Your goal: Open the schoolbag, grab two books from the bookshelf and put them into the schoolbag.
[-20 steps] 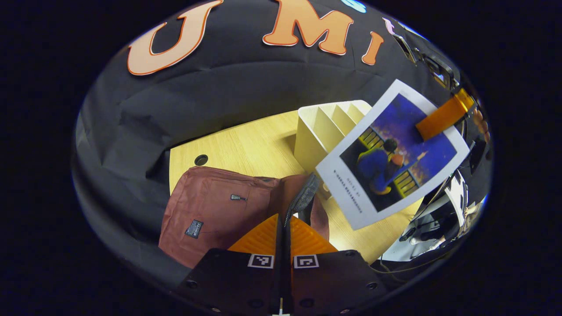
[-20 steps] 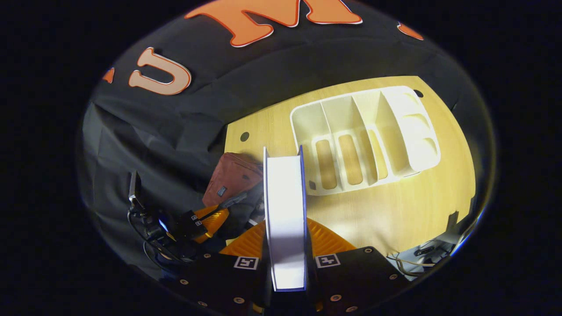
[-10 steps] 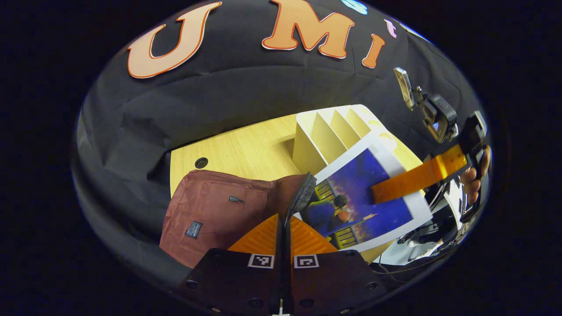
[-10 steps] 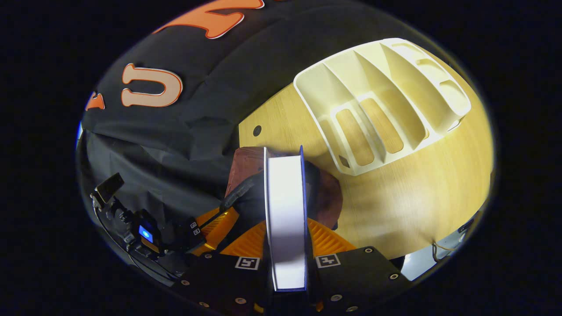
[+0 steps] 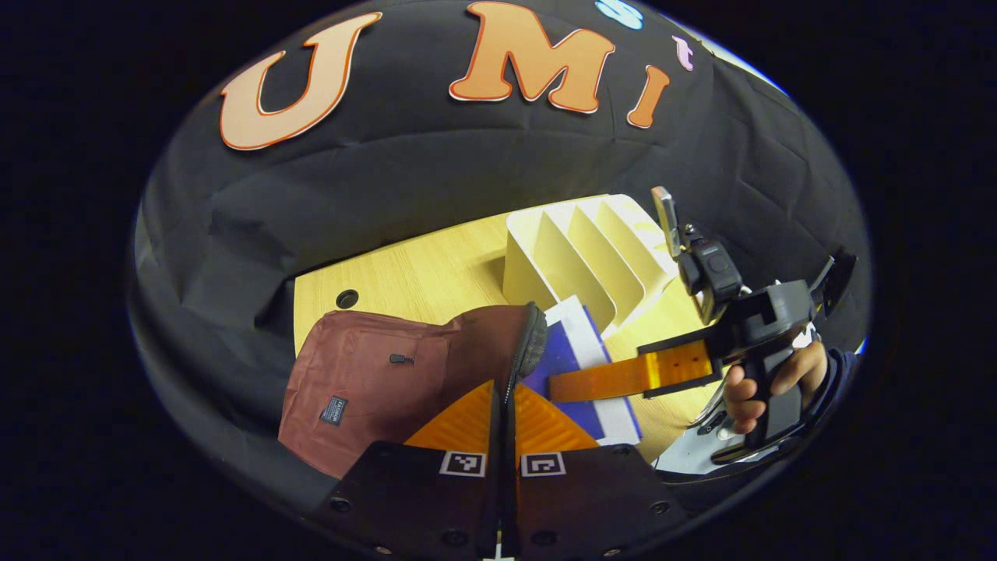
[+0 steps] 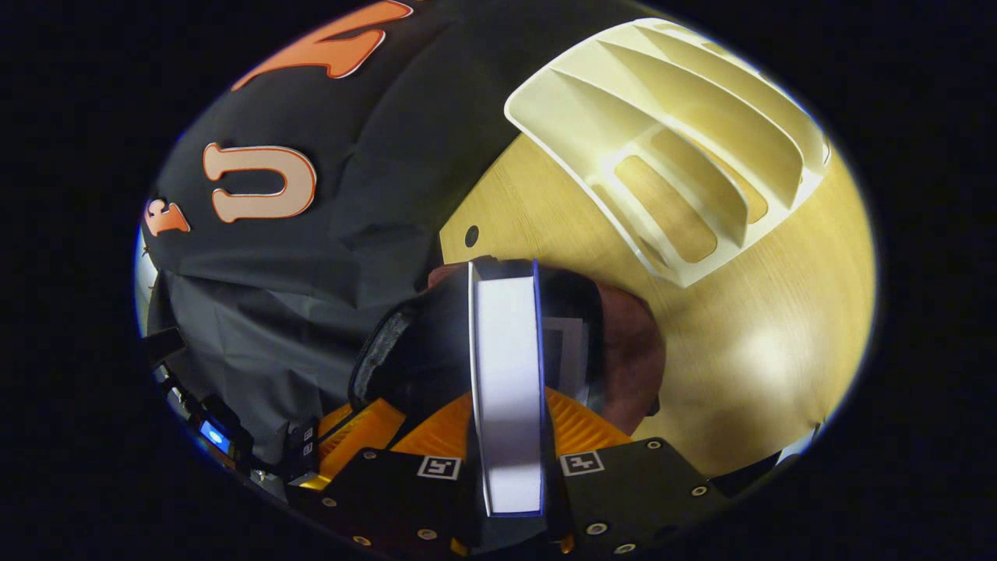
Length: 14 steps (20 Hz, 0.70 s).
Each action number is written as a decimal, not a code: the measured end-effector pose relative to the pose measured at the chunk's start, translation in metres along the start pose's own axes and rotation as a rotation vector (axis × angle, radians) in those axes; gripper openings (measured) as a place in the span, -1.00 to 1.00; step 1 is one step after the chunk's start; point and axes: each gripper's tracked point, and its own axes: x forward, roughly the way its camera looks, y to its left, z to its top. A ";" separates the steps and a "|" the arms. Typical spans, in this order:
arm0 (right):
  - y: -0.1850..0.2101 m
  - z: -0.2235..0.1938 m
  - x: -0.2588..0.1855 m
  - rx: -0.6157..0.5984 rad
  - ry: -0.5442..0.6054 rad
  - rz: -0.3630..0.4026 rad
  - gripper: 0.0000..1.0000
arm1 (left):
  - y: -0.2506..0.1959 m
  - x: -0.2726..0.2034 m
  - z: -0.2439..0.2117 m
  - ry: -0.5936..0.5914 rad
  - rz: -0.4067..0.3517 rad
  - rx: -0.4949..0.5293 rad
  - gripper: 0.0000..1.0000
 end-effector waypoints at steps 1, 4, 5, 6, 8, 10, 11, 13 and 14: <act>0.000 -0.002 0.004 0.012 -0.006 0.009 -0.37 | -0.003 -0.002 0.000 0.000 -0.008 0.001 -0.95; 0.001 -0.006 0.017 0.040 -0.024 0.044 -0.37 | -0.007 -0.004 0.002 -0.003 -0.017 0.011 -0.95; 0.003 -0.007 0.020 0.047 -0.038 0.055 -0.37 | -0.008 -0.004 0.004 -0.004 -0.019 0.015 -0.95; 0.004 -0.009 0.024 0.044 -0.041 0.063 -0.37 | -0.007 -0.006 0.005 -0.004 -0.016 0.020 -0.94; 0.006 -0.009 0.036 0.043 -0.041 0.067 -0.36 | -0.007 -0.007 0.008 -0.006 -0.016 0.030 -0.95; 0.007 -0.010 0.041 0.041 -0.043 0.074 -0.36 | -0.009 -0.007 0.011 -0.008 -0.021 0.033 -0.95; 0.008 -0.013 0.045 0.043 -0.037 0.080 -0.37 | -0.009 -0.007 0.010 -0.007 -0.023 0.037 -0.95; 0.009 -0.016 0.053 0.052 -0.034 0.094 -0.37 | -0.012 -0.007 0.012 -0.007 -0.029 0.045 -0.95; 0.010 -0.018 0.059 0.047 -0.034 0.099 -0.37 | -0.013 -0.006 0.014 -0.005 -0.029 0.045 -0.95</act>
